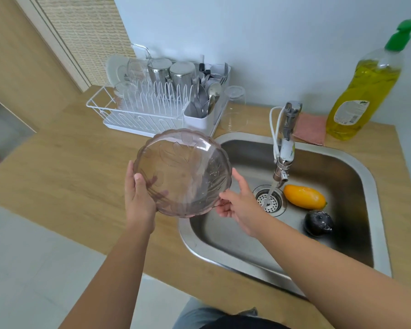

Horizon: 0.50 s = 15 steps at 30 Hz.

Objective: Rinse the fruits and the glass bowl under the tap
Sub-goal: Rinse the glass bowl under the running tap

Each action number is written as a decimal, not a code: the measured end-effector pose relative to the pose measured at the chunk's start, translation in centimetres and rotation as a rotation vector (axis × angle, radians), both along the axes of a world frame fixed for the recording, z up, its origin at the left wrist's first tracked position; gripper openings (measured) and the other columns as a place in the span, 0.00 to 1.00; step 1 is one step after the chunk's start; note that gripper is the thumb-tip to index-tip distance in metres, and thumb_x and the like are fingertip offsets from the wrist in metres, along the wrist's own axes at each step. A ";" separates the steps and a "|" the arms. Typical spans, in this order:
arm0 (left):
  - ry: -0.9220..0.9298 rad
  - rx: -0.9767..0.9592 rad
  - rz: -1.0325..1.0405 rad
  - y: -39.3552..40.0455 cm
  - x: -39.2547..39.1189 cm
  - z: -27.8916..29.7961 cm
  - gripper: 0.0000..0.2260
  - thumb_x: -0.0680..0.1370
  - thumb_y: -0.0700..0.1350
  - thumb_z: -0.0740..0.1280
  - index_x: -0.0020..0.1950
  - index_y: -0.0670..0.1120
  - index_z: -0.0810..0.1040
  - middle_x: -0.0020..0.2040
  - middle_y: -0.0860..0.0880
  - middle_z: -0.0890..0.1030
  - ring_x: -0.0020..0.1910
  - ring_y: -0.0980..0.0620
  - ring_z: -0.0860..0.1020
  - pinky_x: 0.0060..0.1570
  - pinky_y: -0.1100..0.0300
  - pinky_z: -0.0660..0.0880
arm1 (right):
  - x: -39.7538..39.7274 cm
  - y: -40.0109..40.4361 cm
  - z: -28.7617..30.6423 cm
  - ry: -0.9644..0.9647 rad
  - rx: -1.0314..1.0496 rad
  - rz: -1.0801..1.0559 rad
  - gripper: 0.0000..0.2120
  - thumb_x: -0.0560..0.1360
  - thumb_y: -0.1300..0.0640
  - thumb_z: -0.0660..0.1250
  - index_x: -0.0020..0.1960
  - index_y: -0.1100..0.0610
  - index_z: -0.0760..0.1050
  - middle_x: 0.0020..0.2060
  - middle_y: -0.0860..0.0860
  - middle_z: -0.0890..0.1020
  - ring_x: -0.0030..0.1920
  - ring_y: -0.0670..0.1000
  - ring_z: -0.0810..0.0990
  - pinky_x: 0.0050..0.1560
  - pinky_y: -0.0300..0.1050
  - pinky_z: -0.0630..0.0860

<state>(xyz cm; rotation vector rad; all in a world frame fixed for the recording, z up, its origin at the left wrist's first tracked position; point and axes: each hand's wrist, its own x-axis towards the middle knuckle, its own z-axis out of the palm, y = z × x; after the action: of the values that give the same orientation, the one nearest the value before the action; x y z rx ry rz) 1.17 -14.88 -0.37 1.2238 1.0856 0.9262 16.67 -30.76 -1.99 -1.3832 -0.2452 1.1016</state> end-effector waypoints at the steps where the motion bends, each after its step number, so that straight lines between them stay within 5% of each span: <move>1: 0.008 -0.005 0.008 0.3 0.0 -0.1 0.18 0.85 0.55 0.55 0.75 0.68 0.64 0.71 0.50 0.74 0.60 0.54 0.83 0.45 0.48 0.84 | 0.0 0.2 0.1 -0.008 -0.002 0.008 0.37 0.77 0.66 0.63 0.75 0.35 0.54 0.36 0.60 0.81 0.35 0.55 0.77 0.41 0.49 0.77; 5: 0.140 -0.005 0.034 1.9 -0.8 -0.6 0.19 0.85 0.55 0.56 0.76 0.66 0.64 0.64 0.51 0.80 0.56 0.60 0.83 0.54 0.43 0.82 | -0.3 1.5 0.1 -0.023 -0.008 0.020 0.37 0.78 0.65 0.64 0.74 0.35 0.54 0.37 0.61 0.81 0.34 0.54 0.78 0.43 0.50 0.77; 8: 0.272 0.026 0.032 3.0 -1.4 -0.8 0.20 0.84 0.55 0.56 0.78 0.64 0.63 0.60 0.52 0.83 0.56 0.62 0.82 0.63 0.48 0.78 | -0.7 2.8 0.0 -0.019 0.007 0.026 0.37 0.78 0.64 0.64 0.74 0.35 0.54 0.35 0.60 0.80 0.33 0.54 0.78 0.40 0.48 0.77; 15: 0.418 0.022 0.009 5.5 -2.3 -1.2 0.23 0.85 0.56 0.54 0.81 0.59 0.59 0.53 0.56 0.85 0.58 0.54 0.77 0.58 0.57 0.69 | -1.4 5.3 0.0 -0.035 0.005 0.045 0.36 0.78 0.64 0.65 0.74 0.34 0.55 0.33 0.58 0.80 0.33 0.53 0.78 0.40 0.48 0.78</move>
<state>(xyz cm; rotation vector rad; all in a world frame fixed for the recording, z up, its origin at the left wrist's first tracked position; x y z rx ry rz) -1.18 -9.38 -1.53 1.4718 1.4109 0.7042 15.24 -25.51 -1.95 -1.3988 -0.3053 1.1142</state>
